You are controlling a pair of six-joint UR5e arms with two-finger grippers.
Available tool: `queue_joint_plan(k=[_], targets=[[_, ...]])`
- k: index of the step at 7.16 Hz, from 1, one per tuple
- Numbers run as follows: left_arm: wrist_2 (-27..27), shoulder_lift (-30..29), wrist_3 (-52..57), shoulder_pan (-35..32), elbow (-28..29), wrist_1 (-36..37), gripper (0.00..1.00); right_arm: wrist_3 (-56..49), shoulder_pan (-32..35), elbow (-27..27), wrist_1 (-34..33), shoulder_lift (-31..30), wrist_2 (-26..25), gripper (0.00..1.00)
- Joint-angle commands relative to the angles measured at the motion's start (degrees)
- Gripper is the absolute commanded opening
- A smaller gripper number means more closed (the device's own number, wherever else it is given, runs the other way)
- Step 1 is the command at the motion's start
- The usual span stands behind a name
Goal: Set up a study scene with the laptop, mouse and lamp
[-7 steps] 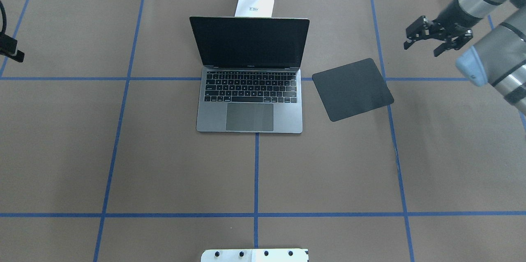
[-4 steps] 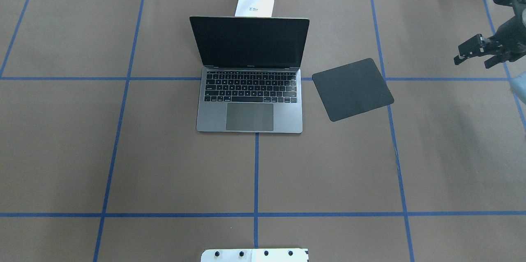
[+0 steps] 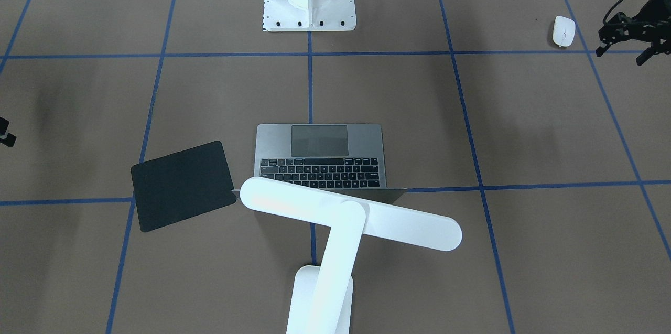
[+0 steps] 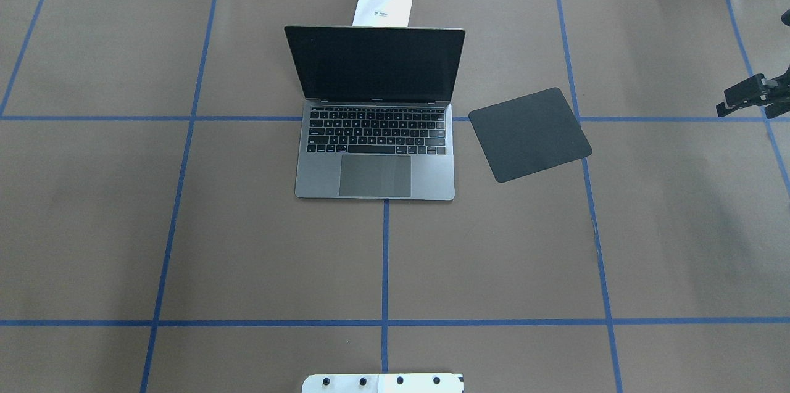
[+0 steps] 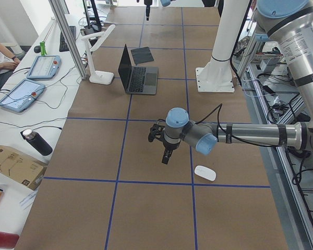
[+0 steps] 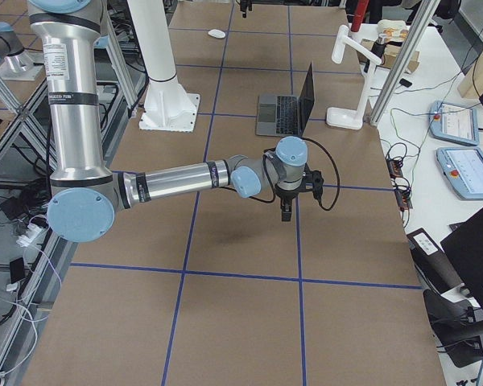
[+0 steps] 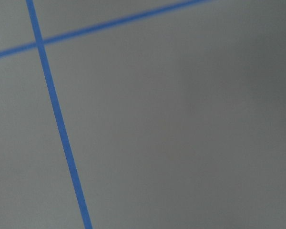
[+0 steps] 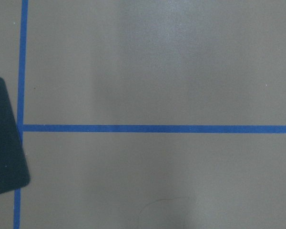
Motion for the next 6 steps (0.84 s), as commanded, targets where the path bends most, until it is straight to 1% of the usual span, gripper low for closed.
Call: queue_joint_plan(k=[1, 2, 3, 4, 5, 6], targets=[[-0.01, 5.50, 0.09, 5.96, 1.02, -4.99, 1.00, -0.02, -0.02, 0.17, 0.00, -0.07, -0.66, 0.99], [0.08, 5.70, -1.22, 7.20, 1.72, -6.57, 1.00, -0.02, -0.11, 0.26, 0.00, -0.08, -0.66, 0.99], [0.52, 5.26, -1.40, 8.08, 4.08, -8.07, 1.00, 0.06, -0.20, 0.17, 0.00, 0.27, -0.66, 0.99], [1.39, 4.82, -2.10, 8.61, 7.84, -13.04, 1.00, 0.06, -0.20, 0.17, 0.00, 0.36, -0.66, 0.99], [1.49, 3.52, -4.02, 9.66, 9.71, -14.22, 1.00, 0.24, -0.20, 0.17, 0.00, 0.45, -0.66, 0.99], [1.83, 2.02, -5.96, 12.63, 11.64, -14.41, 1.00, 0.24, -0.55, 0.09, 0.00, 0.54, -0.66, 0.99]])
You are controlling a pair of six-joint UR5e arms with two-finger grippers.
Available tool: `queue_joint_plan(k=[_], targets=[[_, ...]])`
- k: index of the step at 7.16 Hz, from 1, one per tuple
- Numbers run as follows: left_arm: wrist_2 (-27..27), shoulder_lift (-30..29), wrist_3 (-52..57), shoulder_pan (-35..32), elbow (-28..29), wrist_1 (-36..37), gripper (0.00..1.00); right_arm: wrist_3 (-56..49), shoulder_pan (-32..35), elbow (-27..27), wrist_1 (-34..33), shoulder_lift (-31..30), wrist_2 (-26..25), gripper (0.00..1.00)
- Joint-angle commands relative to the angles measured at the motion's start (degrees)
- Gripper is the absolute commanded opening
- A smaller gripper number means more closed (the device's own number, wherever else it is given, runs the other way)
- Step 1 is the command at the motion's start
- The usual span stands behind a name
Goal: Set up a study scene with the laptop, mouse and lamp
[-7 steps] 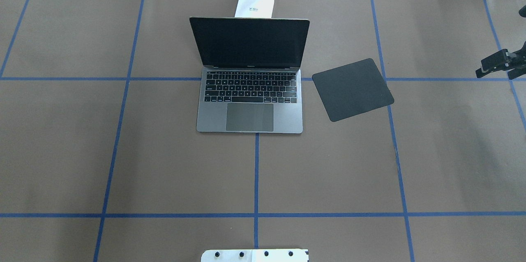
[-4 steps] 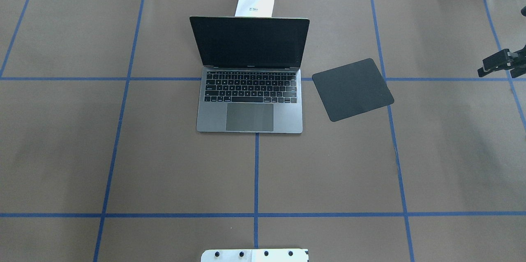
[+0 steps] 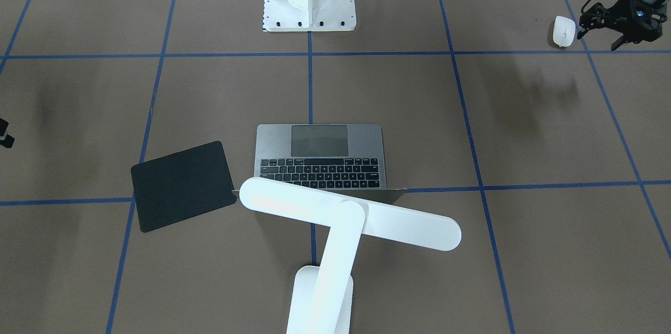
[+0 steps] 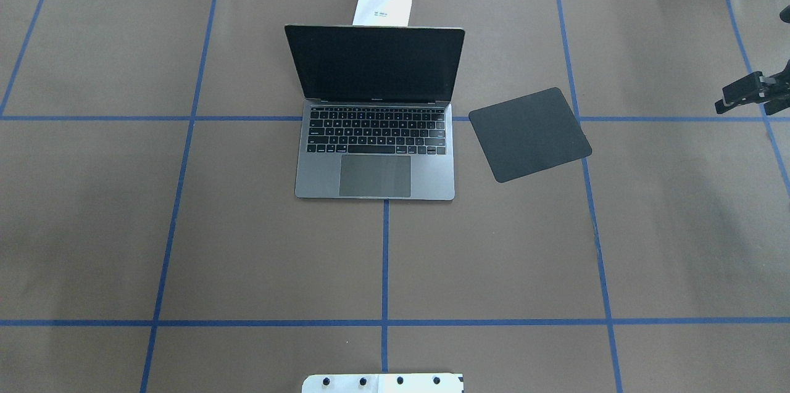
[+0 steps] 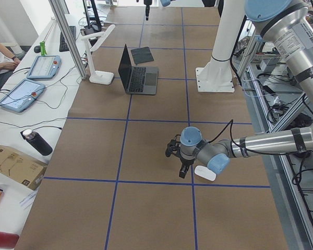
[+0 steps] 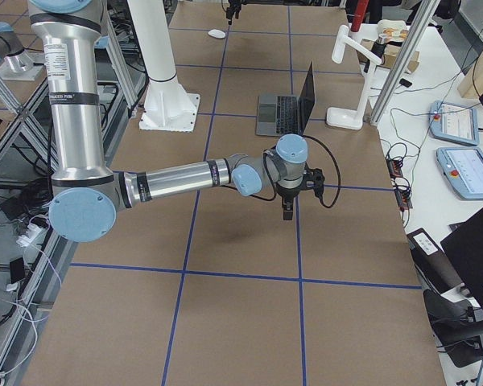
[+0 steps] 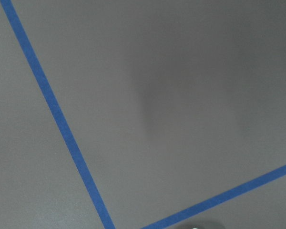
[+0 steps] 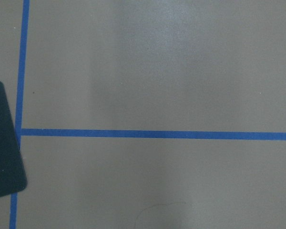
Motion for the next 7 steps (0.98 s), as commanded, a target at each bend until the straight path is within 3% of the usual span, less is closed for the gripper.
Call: queue_joint_plan(k=[1, 3, 7], targets=[[0.33, -1.89, -3.44, 5.37, 2.54, -2.57, 1.00, 0.06, -0.35, -0.07, 0.00, 0.21, 0.00, 0.99], [0.59, -1.55, -7.65, 10.30, 2.62, -6.26, 1.00, 0.06, -0.35, 0.02, 0.00, 0.30, 0.00, 0.99], [1.82, 2.50, -11.60, 12.93, 2.62, -8.03, 1.00, 0.42, -0.70, 0.02, 0.00, 0.30, 0.17, 0.99]])
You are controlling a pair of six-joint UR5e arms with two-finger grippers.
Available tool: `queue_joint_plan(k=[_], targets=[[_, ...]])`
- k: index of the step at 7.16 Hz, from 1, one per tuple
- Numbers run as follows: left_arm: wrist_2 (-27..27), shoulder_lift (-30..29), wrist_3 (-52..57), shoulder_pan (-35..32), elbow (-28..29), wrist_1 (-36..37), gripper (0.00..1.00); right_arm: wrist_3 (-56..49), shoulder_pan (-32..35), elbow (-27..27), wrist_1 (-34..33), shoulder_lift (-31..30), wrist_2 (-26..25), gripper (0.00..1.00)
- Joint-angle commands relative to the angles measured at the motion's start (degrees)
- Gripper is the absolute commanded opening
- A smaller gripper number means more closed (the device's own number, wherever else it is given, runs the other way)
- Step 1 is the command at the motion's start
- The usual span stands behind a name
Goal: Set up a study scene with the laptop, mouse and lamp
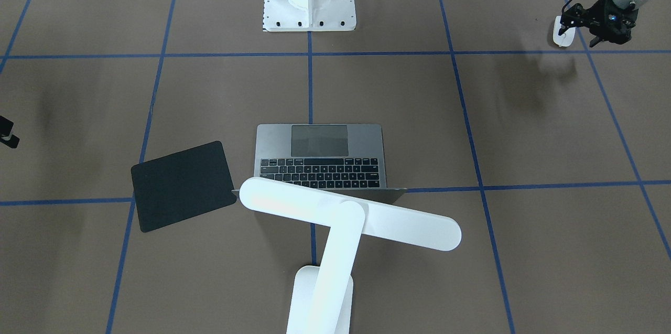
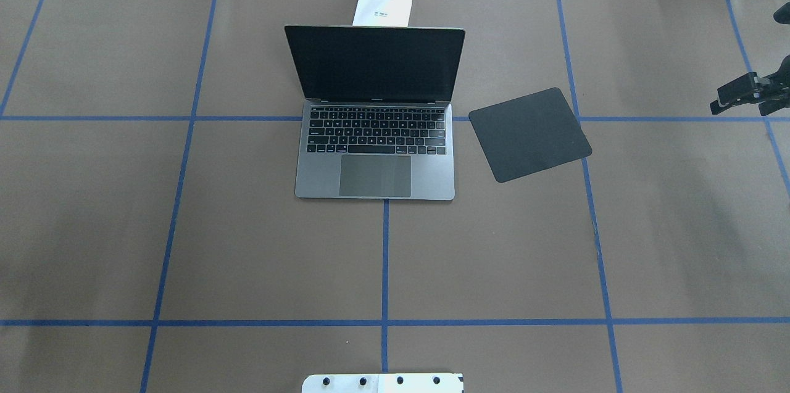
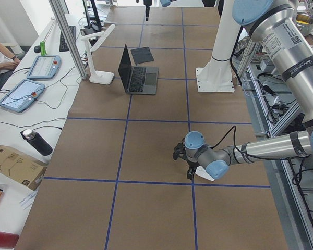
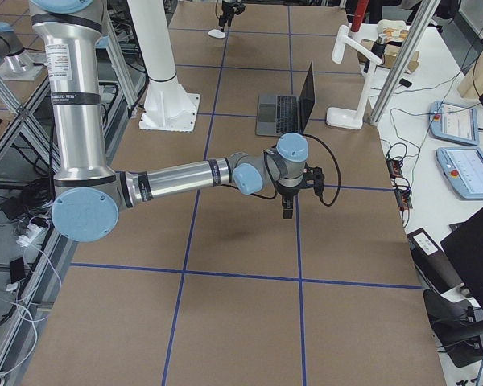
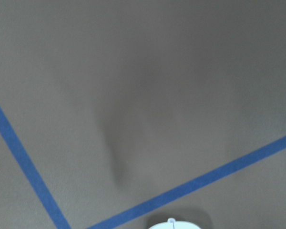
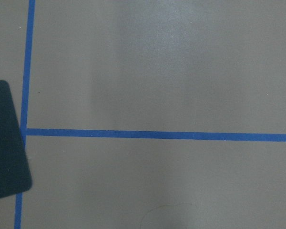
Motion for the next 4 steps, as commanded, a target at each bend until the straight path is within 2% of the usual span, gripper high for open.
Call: queue_joint_plan(k=[1, 4], targets=[[1.02, 0.36, -5.26, 4.59, 0.00, -1.10, 1.00, 0.06, -0.14, -0.08, 0.04, 0.00, 0.19, 0.99], [3.65, 0.89, -6.51, 7.60, 0.53, -2.34, 1.00, 0.06, -0.23, -0.17, -0.05, 0.00, 0.54, 0.99]])
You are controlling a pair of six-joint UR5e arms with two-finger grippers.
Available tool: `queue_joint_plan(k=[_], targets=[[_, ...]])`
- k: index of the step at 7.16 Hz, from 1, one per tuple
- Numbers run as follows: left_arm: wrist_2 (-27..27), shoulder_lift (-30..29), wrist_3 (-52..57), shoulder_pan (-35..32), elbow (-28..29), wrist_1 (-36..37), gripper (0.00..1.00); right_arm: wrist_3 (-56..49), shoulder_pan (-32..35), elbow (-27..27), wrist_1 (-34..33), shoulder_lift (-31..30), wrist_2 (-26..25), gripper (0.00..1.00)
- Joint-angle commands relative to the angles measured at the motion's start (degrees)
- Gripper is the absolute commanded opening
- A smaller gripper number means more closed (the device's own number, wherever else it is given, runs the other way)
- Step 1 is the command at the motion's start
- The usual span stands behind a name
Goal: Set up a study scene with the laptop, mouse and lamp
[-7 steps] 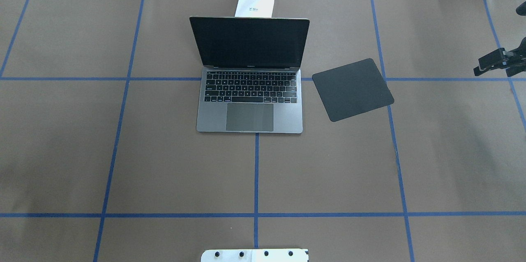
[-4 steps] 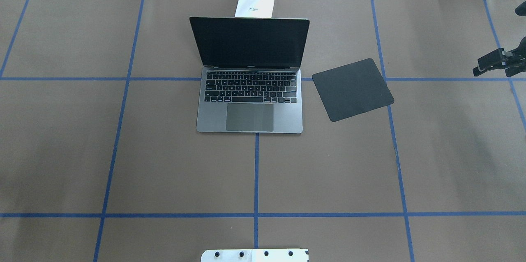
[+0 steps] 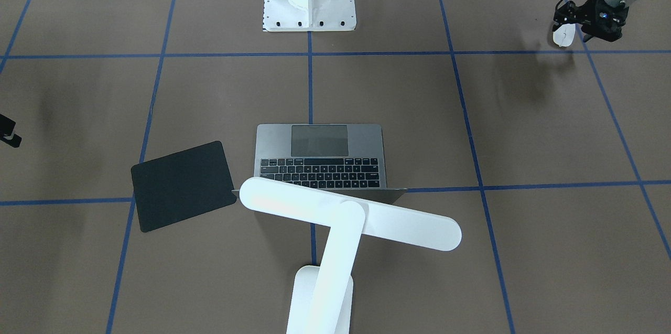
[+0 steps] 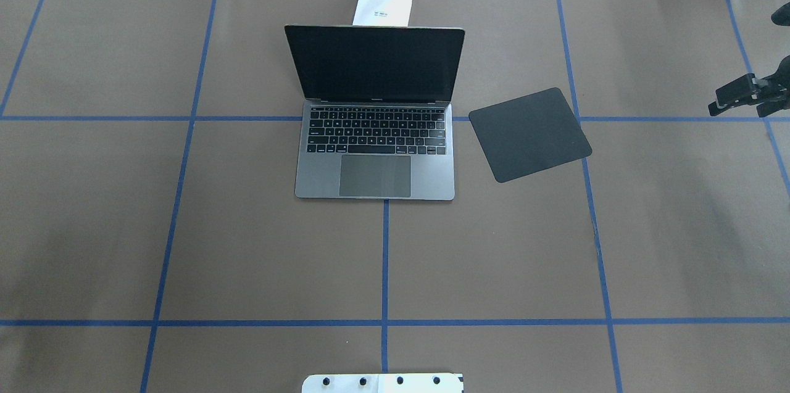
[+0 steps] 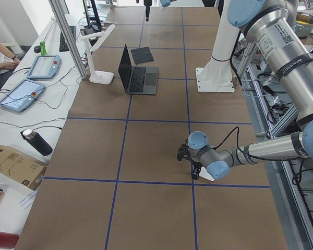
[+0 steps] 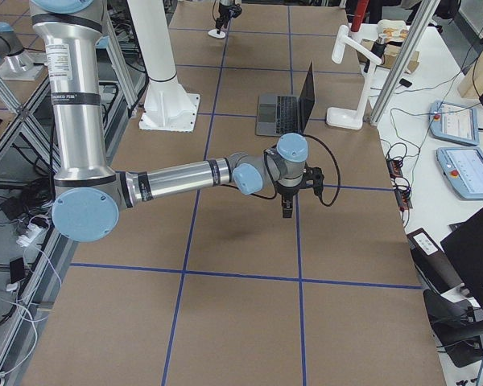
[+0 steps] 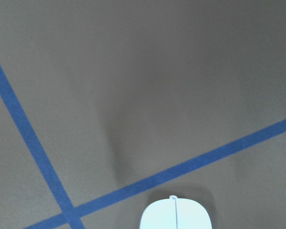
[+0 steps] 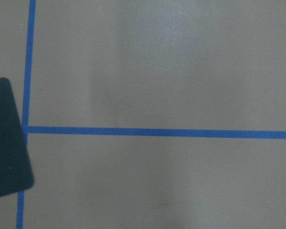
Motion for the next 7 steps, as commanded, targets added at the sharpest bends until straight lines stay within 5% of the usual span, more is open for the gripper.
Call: queue_joint_plan(k=[1, 7], targets=[[1.31, 0.24, -0.72, 1.80, 0.47, -0.19, 1.00, 0.00, -0.24, 0.02, -0.01, 0.00, 0.22, 0.99], [1.48, 0.24, -3.17, 6.01, 0.83, -0.28, 1.00, 0.09, -0.33, -0.07, -0.19, 0.61, 0.39, 0.99]])
